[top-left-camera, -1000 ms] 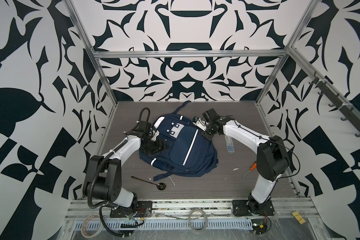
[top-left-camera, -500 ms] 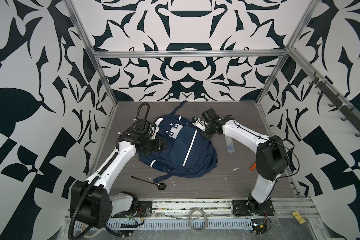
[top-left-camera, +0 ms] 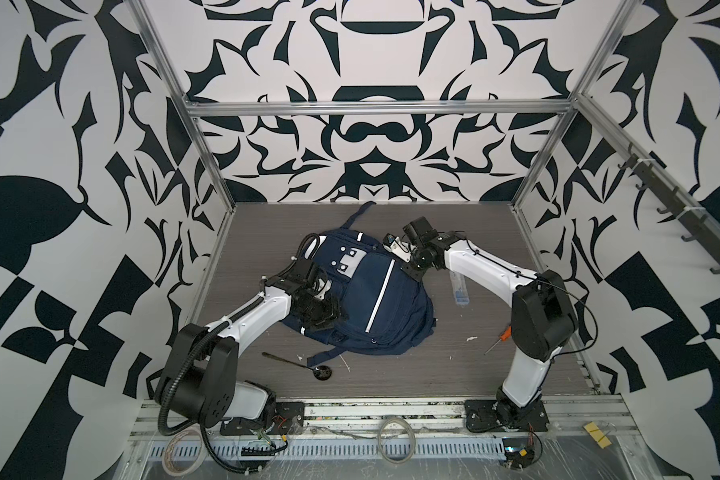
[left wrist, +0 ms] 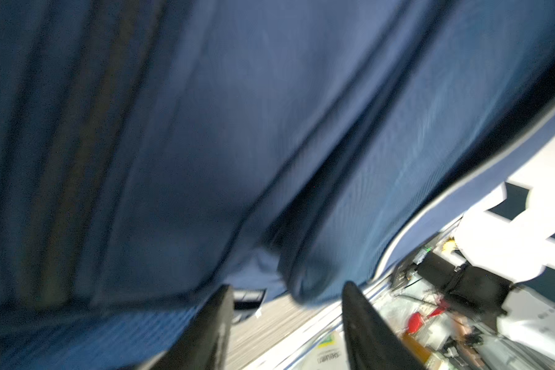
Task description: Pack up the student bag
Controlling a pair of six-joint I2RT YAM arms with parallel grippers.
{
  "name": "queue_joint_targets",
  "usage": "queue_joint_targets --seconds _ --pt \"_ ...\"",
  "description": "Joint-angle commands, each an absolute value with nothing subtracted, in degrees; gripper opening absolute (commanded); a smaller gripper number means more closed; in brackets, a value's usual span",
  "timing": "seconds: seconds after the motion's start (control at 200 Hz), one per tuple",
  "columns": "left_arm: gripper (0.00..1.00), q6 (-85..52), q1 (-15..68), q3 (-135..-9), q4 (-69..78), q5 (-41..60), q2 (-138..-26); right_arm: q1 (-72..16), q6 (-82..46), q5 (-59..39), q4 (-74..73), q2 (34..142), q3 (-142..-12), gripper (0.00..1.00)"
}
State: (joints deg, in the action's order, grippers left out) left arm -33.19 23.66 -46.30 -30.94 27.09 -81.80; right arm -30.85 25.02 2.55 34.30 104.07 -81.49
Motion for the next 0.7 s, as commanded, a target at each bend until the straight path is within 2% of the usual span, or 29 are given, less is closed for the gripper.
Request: queue_joint_targets --seconds 0.0,0.18,0.25,0.405,0.695 --pt "0.47 -35.65 24.15 -46.44 -24.69 28.96 -84.67 -31.45 23.83 0.00 32.08 103.38 -83.51 0.00" --pt "0.22 -36.83 24.44 -47.62 -21.94 28.92 -86.63 -31.40 24.07 -0.18 32.96 102.98 -83.25 0.00" --pt "0.00 -36.90 24.43 -48.28 -21.63 28.60 -86.75 -31.41 24.25 -0.18 33.04 102.76 -83.21 0.00" --pt "0.00 -37.21 22.05 -49.77 -21.80 26.81 -85.72 -31.39 25.08 -0.35 33.77 101.23 -82.26 0.00" --pt "0.00 -34.27 9.22 -51.96 -22.41 25.40 -85.88 -31.39 27.88 -2.10 37.96 92.68 -74.75 0.00"
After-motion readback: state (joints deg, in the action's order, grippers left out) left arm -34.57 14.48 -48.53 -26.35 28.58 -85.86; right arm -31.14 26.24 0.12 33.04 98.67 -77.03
